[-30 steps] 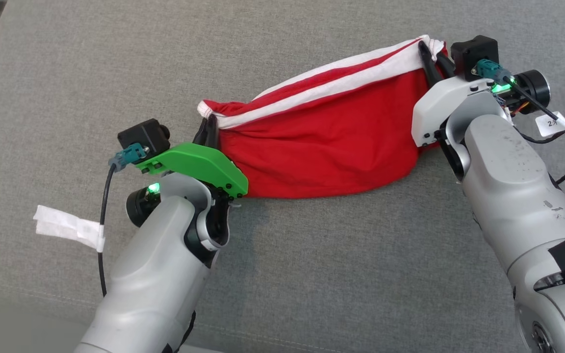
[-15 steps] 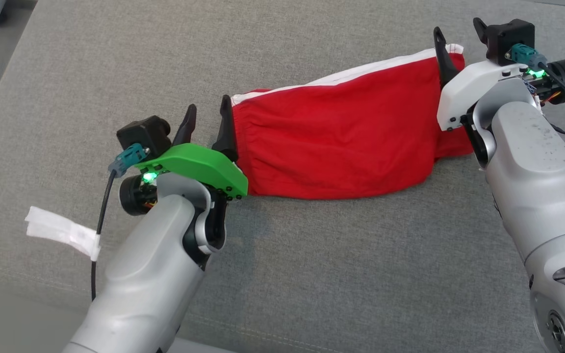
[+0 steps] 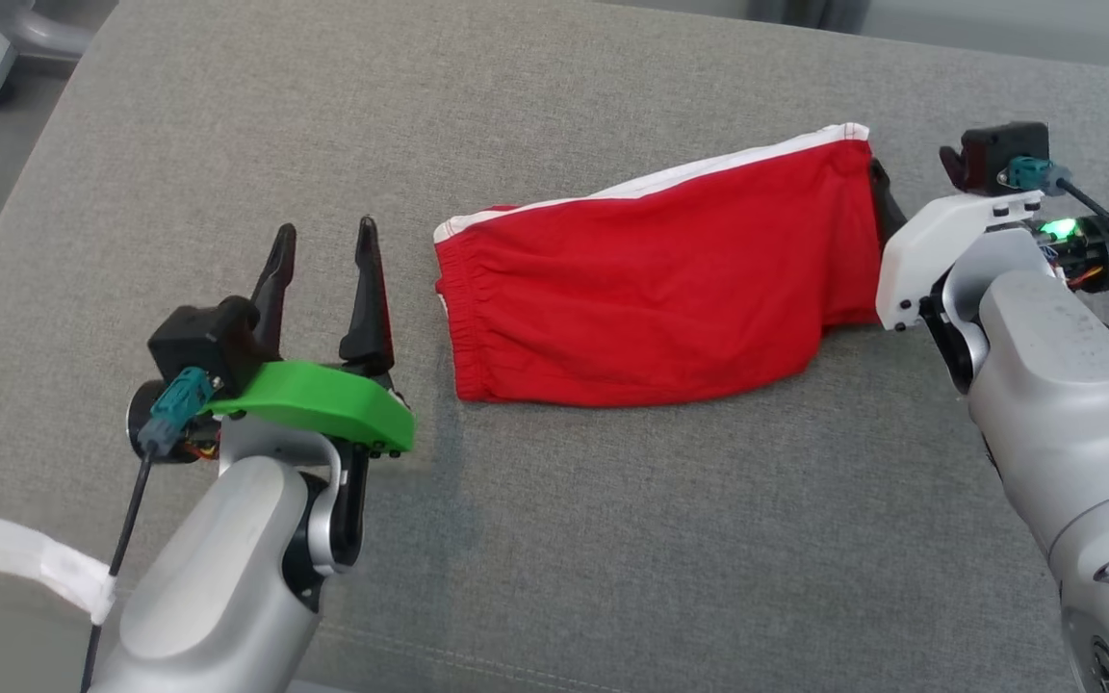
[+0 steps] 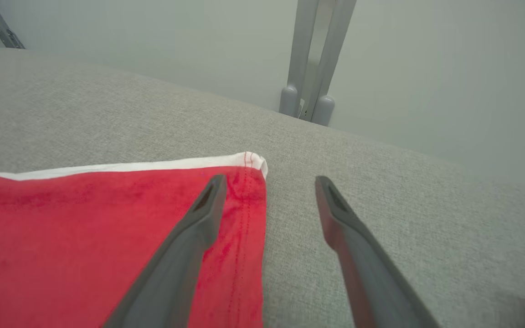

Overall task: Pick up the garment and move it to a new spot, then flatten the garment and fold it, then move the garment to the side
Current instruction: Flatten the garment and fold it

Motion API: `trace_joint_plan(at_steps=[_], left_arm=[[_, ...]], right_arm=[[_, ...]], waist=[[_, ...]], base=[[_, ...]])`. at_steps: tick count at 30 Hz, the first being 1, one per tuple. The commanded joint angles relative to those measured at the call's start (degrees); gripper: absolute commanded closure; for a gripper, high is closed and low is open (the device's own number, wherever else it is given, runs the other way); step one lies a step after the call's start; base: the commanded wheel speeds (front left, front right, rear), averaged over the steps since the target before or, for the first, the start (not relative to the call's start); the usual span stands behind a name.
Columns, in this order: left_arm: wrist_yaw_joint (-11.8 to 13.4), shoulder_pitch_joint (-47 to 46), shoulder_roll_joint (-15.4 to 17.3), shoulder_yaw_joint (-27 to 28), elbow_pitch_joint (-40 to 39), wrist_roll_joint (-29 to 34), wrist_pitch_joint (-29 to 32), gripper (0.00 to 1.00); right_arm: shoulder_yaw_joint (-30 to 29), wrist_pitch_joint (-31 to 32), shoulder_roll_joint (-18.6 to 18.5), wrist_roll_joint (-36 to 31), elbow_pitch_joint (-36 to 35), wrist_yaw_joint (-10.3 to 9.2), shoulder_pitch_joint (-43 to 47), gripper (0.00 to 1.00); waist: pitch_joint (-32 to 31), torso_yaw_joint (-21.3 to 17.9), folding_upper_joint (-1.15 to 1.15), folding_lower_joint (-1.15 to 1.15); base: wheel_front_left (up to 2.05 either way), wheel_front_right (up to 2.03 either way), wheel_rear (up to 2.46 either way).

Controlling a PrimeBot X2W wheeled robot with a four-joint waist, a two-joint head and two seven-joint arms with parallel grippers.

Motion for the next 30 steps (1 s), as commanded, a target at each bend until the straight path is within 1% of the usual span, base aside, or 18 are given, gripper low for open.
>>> trace_joint_plan(at_steps=[1,4,8,11,13,16,18,19,20,21,23,30], left_arm=[[0.59,1.89,0.77,0.51,-1.33,0.78,-0.14,0.0],[1.36,4.62,1.8,1.35,-4.67,2.21,-0.16,0.0],[2.37,7.56,2.19,2.59,-7.41,2.57,-0.16,0.0],[2.82,9.14,2.04,3.65,-8.76,2.75,-0.16,0.0],[3.14,10.58,1.71,4.87,-9.81,2.92,-0.16,0.0],[2.95,11.75,1.41,5.75,-10.46,3.33,-0.16,0.0],[3.14,12.3,1.09,6.65,-11.0,4.15,-0.16,0.0],[3.01,12.59,0.97,6.8,-11.09,4.47,-0.16,0.0],[2.85,12.8,0.82,6.94,-11.15,4.81,-0.16,0.0],[2.68,12.91,0.64,7.17,-11.24,5.17,-0.16,0.0],[2.47,13.04,0.43,7.53,-11.34,5.82,-0.16,0.0],[1.46,13.2,-0.09,8.23,-10.87,8.19,-0.16,0.0]], right_arm=[[0.43,1.36,0.0,1.28,0.58,-0.1,0.85,0.0],[1.72,4.57,-0.88,2.85,1.35,-0.1,1.14,0.0],[2.78,8.89,-1.34,5.72,1.95,-0.09,1.51,0.0],[3.82,11.88,-1.98,7.58,2.12,-0.09,1.56,0.0],[5.38,15.09,-2.25,9.0,2.26,-0.09,1.65,0.0],[7.17,18.08,-1.97,10.52,2.06,-0.04,1.91,0.0],[8.75,20.17,-1.77,11.73,1.63,0.01,2.22,0.6],[9.37,20.95,-1.75,12.18,1.42,0.06,2.37,0.69],[9.95,21.58,-1.74,12.7,1.11,0.12,2.55,0.87],[10.46,22.05,-1.84,13.35,0.66,0.12,2.68,1.0],[11.31,22.25,-2.14,14.46,-0.34,0.07,2.76,1.0],[12.57,19.22,-3.08,18.98,-4.17,-0.06,3.37,1.0]], waist=[[0.01,-0.06,0.0,0.0],[0.45,0.42,0.0,0.0],[1.1,1.59,0.0,0.0],[1.56,2.55,0.0,0.0],[1.89,3.31,0.0,0.0],[1.99,3.76,0.0,0.0],[1.95,4.0,0.0,0.0],[1.93,4.05,0.0,0.0],[1.92,4.1,0.0,0.0],[1.91,4.13,0.0,0.0],[1.87,4.05,0.0,0.0],[0.61,2.2,0.0,0.0]], base=[[0.0,0.0,0.0],[0.0,0.0,0.0],[0.0,0.0,0.0],[0.0,0.0,0.0],[0.0,0.0,0.0],[0.0,0.0,0.0],[0.0,0.0,0.0],[0.0,0.0,0.0],[0.0,0.0,0.0],[0.0,0.0,0.0],[0.0,0.0,0.0],[0.0,0.0,0.0]])
